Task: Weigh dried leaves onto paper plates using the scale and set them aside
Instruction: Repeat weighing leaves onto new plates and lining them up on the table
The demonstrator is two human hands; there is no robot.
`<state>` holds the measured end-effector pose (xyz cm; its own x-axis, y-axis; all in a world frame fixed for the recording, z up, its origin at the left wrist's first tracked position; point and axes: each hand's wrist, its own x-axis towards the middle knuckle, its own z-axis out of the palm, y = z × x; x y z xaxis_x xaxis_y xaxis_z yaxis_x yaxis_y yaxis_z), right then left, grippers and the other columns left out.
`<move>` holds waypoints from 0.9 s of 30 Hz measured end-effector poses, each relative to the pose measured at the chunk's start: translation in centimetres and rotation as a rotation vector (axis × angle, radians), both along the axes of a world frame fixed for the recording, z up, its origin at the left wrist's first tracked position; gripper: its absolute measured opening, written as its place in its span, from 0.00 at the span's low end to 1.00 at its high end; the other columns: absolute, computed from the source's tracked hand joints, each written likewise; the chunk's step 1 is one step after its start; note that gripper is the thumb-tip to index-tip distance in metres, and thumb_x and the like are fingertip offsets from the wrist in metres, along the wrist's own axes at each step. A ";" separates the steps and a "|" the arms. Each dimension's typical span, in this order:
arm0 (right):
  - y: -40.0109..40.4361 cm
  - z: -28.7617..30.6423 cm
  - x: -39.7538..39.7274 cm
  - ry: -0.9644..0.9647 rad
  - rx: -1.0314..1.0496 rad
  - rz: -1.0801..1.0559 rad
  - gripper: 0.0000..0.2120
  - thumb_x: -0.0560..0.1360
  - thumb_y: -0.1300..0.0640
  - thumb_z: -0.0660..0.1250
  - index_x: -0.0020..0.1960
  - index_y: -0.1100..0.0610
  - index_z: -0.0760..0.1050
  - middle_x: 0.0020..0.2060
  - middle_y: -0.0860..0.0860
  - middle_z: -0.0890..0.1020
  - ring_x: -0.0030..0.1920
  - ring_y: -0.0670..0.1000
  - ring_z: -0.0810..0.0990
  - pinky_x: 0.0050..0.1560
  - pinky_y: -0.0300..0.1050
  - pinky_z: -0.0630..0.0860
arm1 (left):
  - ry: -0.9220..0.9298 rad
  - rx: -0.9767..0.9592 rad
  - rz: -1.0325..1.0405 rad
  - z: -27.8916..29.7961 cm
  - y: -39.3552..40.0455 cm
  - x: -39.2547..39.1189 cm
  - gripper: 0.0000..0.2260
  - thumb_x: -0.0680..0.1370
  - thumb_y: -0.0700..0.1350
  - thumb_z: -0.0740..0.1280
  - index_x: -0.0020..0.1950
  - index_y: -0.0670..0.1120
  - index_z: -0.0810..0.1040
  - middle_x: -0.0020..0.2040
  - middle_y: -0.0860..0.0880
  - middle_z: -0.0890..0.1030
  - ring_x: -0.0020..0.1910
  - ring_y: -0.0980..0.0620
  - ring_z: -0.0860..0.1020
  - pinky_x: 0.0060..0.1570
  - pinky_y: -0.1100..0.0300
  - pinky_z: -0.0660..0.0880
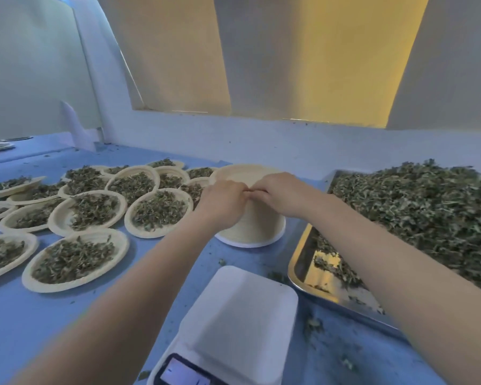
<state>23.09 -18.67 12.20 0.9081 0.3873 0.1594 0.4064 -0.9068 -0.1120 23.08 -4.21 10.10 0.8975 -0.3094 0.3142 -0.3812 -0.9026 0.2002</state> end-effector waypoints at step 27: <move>1.6 -1.5 -15.9 -0.081 0.134 0.107 0.11 0.80 0.51 0.61 0.56 0.48 0.81 0.47 0.48 0.82 0.48 0.50 0.78 0.46 0.46 0.72 | -0.013 -0.186 -0.119 -0.3 4.7 -16.2 0.10 0.79 0.49 0.63 0.53 0.47 0.82 0.42 0.48 0.81 0.41 0.53 0.76 0.42 0.66 0.71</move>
